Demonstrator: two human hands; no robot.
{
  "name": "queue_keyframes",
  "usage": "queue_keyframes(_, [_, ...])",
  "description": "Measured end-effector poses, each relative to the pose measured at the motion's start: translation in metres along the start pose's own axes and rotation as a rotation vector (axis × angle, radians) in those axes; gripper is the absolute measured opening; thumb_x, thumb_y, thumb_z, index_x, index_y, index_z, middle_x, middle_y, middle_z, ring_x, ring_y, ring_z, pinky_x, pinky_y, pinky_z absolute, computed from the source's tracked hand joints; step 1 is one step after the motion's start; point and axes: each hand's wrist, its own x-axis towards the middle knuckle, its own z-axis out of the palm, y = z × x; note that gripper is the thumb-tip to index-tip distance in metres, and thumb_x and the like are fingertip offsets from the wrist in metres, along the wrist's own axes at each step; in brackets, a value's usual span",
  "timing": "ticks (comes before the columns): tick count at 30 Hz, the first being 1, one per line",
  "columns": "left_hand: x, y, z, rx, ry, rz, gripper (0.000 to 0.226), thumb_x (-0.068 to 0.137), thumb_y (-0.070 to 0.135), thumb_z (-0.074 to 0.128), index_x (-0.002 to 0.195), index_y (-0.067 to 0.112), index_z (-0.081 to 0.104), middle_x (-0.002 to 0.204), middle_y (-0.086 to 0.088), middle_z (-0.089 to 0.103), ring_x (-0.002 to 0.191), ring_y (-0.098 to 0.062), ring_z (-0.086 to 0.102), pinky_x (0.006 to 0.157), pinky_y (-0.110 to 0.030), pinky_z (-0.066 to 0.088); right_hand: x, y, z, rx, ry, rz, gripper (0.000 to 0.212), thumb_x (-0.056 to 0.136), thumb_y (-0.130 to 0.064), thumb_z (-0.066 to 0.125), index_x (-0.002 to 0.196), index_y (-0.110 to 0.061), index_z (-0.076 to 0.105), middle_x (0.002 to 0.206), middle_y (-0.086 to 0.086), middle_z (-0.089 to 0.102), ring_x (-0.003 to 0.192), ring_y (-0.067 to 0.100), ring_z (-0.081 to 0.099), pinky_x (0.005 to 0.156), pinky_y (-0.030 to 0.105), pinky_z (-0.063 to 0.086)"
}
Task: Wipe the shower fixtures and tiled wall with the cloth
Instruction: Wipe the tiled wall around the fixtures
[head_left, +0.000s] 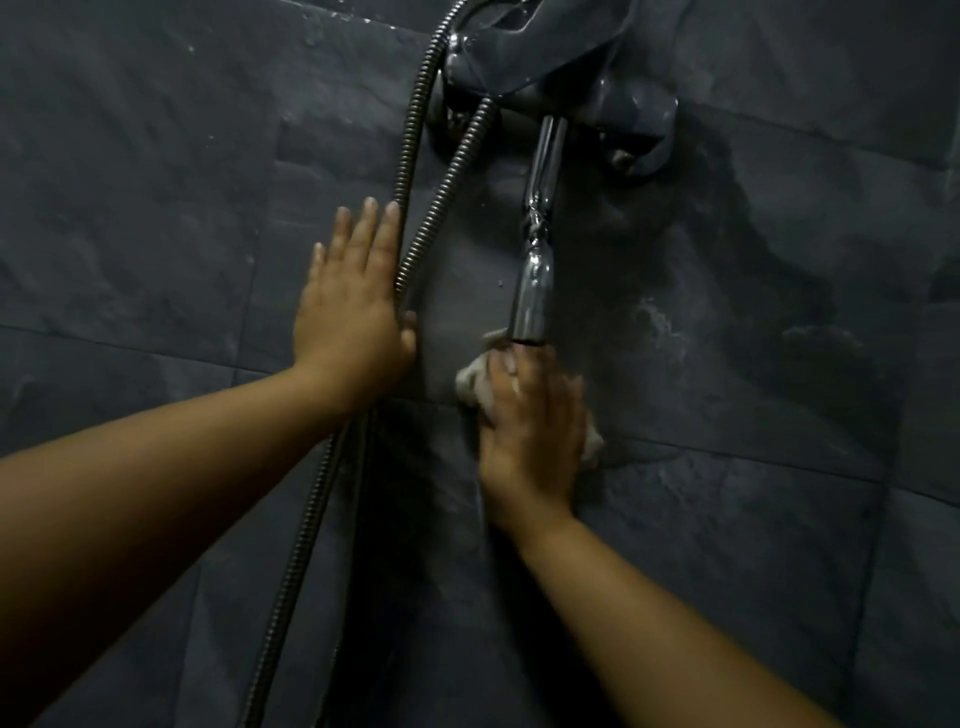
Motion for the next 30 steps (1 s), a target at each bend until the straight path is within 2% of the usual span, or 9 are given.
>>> queue_keyframes(4, [0.016, -0.022, 0.000, -0.024, -0.059, -0.014, 0.083, 0.085, 0.011, 0.053, 0.149, 0.012, 0.000, 0.158, -0.004, -0.002, 0.146, -0.021, -0.005, 0.117, -0.034, -0.001, -0.001, 0.009, -0.002, -0.055, -0.098, -0.155, 0.059, 0.078, -0.027, 0.044, 0.136, -0.021, 0.038, 0.147, 0.001, 0.029, 0.135, 0.028, 0.026, 0.110, 0.045, 0.013])
queue_keyframes(7, [0.022, -0.037, -0.006, 0.070, -0.095, 0.058, 0.076, 0.088, 0.021, 0.050, 0.150, 0.014, 0.007, 0.158, 0.000, -0.001, 0.146, -0.017, 0.001, 0.116, -0.033, 0.010, 0.005, -0.006, 0.001, -0.066, -0.070, -0.045, 0.061, 0.075, -0.029, 0.043, 0.135, -0.022, 0.038, 0.145, 0.005, 0.039, 0.131, 0.027, 0.030, 0.108, 0.044, 0.016])
queue_keyframes(11, [0.029, -0.047, -0.023, 0.143, -0.084, 0.060, 0.069, 0.089, 0.023, 0.048, 0.149, 0.022, 0.014, 0.154, -0.002, 0.025, 0.131, -0.029, 0.041, 0.089, -0.038, 0.041, 0.035, -0.054, 0.024, -0.077, -0.015, 0.041, 0.060, 0.076, -0.031, 0.041, 0.135, -0.023, 0.039, 0.144, 0.007, 0.044, 0.132, 0.026, 0.029, 0.109, 0.045, 0.015])
queue_keyframes(14, [0.038, -0.060, -0.033, 0.149, -0.040, 0.061, 0.068, 0.089, 0.023, 0.047, 0.148, 0.028, 0.014, 0.130, -0.010, 0.057, 0.102, -0.041, 0.057, 0.064, -0.035, 0.034, 0.068, -0.081, 0.033, -0.068, 0.010, 0.106, 0.063, 0.075, -0.030, 0.035, 0.137, -0.020, 0.046, 0.147, 0.005, 0.041, 0.135, 0.027, 0.031, 0.112, 0.043, 0.013])
queue_keyframes(18, [0.044, -0.066, -0.031, 0.106, -0.020, 0.100, 0.064, 0.090, 0.025, 0.045, 0.147, 0.032, 0.017, 0.120, -0.010, 0.062, 0.101, -0.039, 0.058, 0.064, -0.033, 0.031, 0.112, -0.081, 0.036, -0.093, 0.069, 0.293, 0.060, 0.080, -0.032, 0.037, 0.139, -0.025, 0.044, 0.151, 0.000, 0.034, 0.139, 0.026, 0.030, 0.113, 0.043, 0.014])
queue_keyframes(20, [0.046, -0.067, -0.032, 0.080, -0.008, 0.128, 0.058, 0.091, 0.026, 0.045, 0.144, 0.030, 0.024, 0.118, -0.010, 0.063, 0.101, -0.037, 0.058, 0.065, -0.033, 0.035, 0.111, -0.089, 0.043, -0.113, 0.191, 0.377, 0.057, 0.079, -0.030, 0.038, 0.135, -0.023, 0.049, 0.146, 0.003, 0.043, 0.133, 0.029, 0.039, 0.109, 0.041, 0.017])
queue_keyframes(26, [0.054, -0.072, -0.039, 0.062, -0.062, 0.174, 0.053, 0.091, 0.031, 0.044, 0.141, 0.029, 0.027, 0.117, -0.006, 0.062, 0.103, -0.032, 0.058, 0.066, -0.030, 0.035, 0.072, -0.101, 0.050, -0.139, 0.136, 0.167, 0.060, 0.072, -0.029, 0.040, 0.132, -0.023, 0.046, 0.139, 0.004, 0.051, 0.129, 0.024, 0.038, 0.103, 0.042, 0.028])
queue_keyframes(28, [0.057, -0.072, -0.039, 0.063, -0.070, 0.168, 0.048, 0.092, 0.027, 0.041, 0.139, 0.029, 0.030, 0.117, -0.006, 0.061, 0.105, -0.033, 0.058, 0.067, -0.031, 0.034, 0.111, -0.089, 0.044, -0.153, 0.211, 0.307, 0.052, 0.080, -0.028, 0.042, 0.130, -0.020, 0.054, 0.140, 0.006, 0.049, 0.129, 0.028, 0.042, 0.105, 0.043, 0.031])
queue_keyframes(30, [0.058, -0.074, -0.038, 0.052, -0.068, 0.165, 0.046, 0.093, 0.024, 0.039, 0.138, 0.029, 0.031, 0.116, -0.007, 0.061, 0.105, -0.033, 0.058, 0.067, -0.031, 0.034, 0.141, -0.088, 0.039, -0.118, 0.169, 0.536, 0.048, 0.090, -0.029, 0.045, 0.138, -0.025, 0.045, 0.150, 0.001, 0.035, 0.136, 0.024, 0.031, 0.111, 0.040, 0.020])
